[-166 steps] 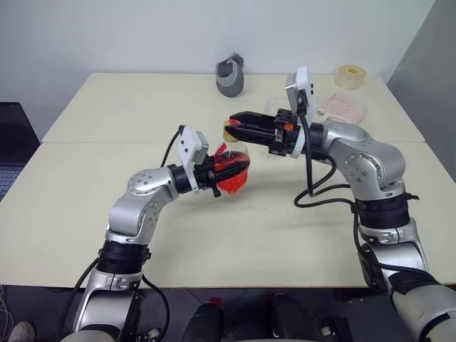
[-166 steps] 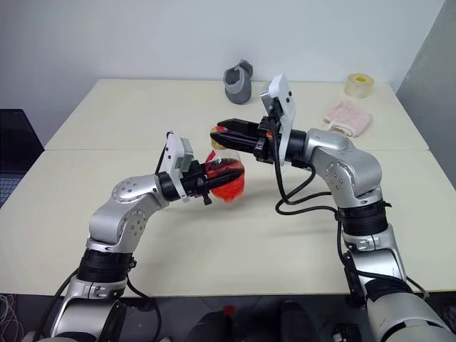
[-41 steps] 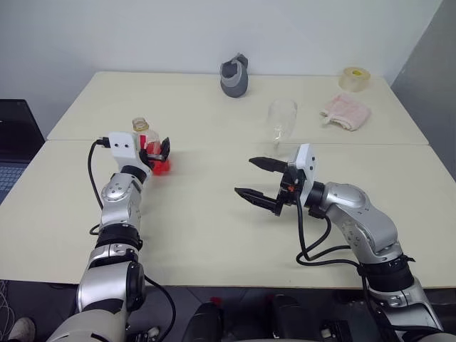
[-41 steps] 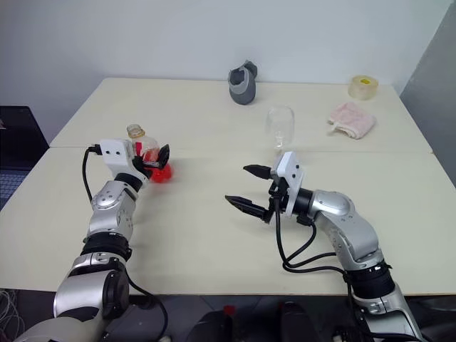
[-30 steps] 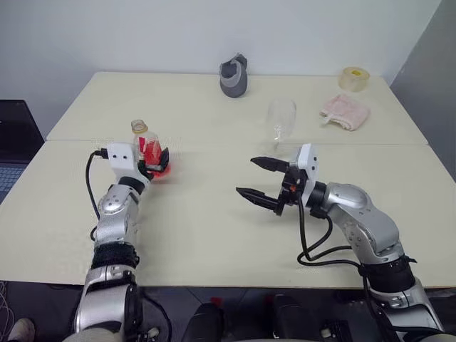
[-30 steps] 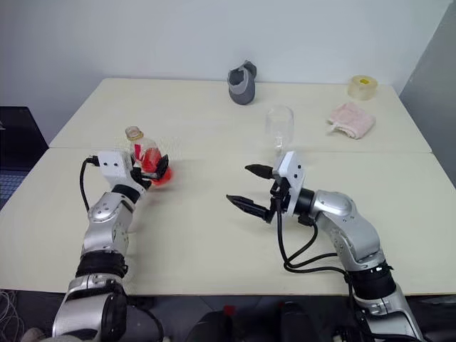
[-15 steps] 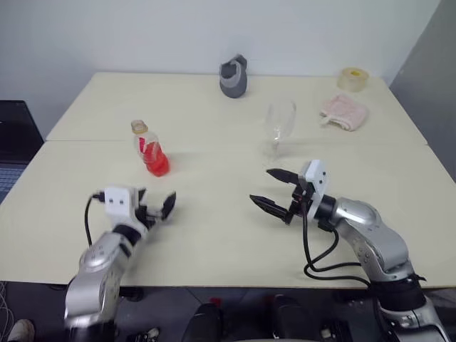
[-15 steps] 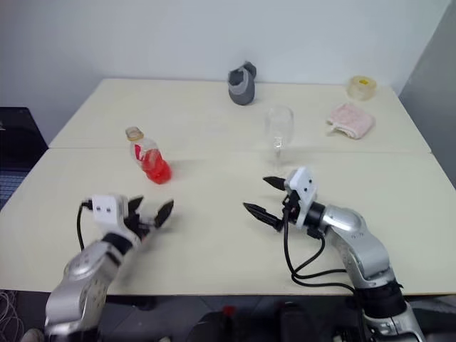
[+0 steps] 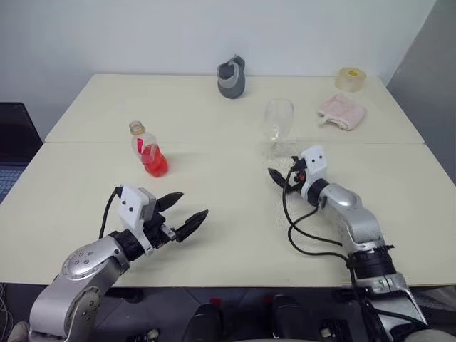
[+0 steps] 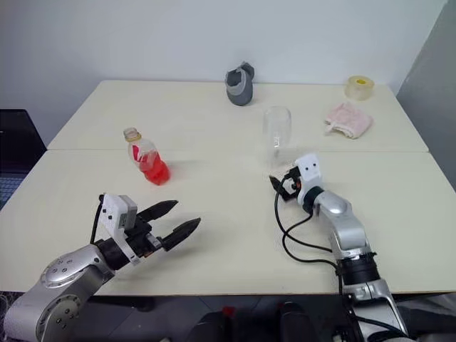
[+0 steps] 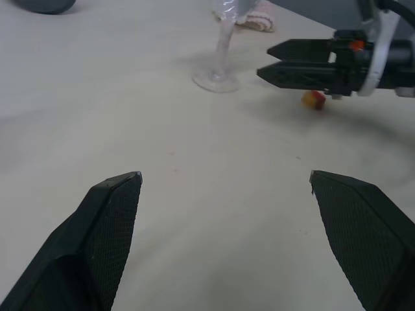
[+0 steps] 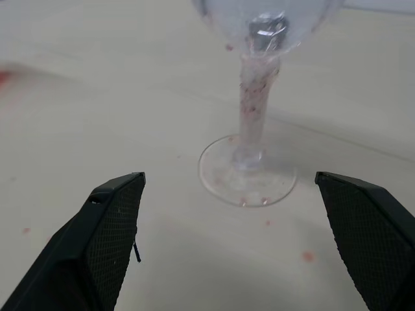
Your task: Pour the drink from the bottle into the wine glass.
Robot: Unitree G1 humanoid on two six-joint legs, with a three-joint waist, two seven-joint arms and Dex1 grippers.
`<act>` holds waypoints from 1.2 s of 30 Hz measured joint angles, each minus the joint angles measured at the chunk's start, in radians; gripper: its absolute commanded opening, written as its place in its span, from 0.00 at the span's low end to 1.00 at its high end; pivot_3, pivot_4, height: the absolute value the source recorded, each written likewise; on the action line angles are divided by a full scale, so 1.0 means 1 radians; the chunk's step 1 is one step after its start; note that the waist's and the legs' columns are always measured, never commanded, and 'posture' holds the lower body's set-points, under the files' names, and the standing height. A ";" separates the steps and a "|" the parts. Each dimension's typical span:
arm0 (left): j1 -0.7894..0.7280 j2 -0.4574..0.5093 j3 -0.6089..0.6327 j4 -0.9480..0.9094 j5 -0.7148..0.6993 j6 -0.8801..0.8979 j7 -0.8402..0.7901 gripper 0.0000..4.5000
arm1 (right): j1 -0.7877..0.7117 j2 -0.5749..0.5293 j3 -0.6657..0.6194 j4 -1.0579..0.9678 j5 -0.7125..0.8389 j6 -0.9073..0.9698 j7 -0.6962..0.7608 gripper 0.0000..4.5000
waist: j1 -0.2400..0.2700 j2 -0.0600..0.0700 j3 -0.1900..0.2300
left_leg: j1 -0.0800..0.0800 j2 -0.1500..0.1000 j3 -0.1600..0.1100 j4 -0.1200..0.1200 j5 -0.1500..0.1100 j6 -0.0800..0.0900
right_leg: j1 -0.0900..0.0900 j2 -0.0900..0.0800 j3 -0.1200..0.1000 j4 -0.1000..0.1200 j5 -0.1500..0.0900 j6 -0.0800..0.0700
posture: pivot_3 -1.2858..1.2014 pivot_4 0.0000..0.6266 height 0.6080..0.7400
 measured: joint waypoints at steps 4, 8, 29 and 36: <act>-0.005 0.023 0.000 0.000 -0.015 0.000 -0.039 0.99 | -0.052 0.049 -0.012 0.107 -0.001 -0.042 -0.019 1.00 | -0.001 0.000 0.000 | 0.000 0.000 0.000 0.000 0.000 0.000 | 0.000 0.000 0.000 0.000 0.000 0.000 | 0.52 0.24 1.00; -0.019 0.031 0.001 0.004 -0.020 -0.002 -0.047 0.99 | -0.114 0.077 -0.020 0.198 -0.005 -0.099 -0.021 1.00 | -0.002 0.000 0.000 | 0.000 0.000 0.000 0.000 0.000 0.000 | 0.000 0.000 0.000 0.000 0.000 0.000 | 0.52 0.24 1.00; -0.074 0.022 -0.002 0.051 -0.003 -0.025 -0.039 1.00 | -0.379 0.164 -0.119 0.728 -0.034 -0.367 -0.023 0.73 | -0.014 0.001 0.001 | 0.000 0.000 0.000 0.000 0.000 0.000 | 0.000 0.000 0.000 0.000 0.000 0.000 | 0.52 0.24 1.00; -0.084 0.016 -0.002 0.056 -0.001 -0.025 -0.034 1.00 | -0.379 0.164 -0.121 0.753 -0.035 -0.387 -0.010 0.16 | -0.014 0.001 0.001 | 0.000 0.000 0.000 0.000 0.000 0.000 | 0.000 0.000 0.001 0.000 0.000 0.000 | 0.52 0.24 1.00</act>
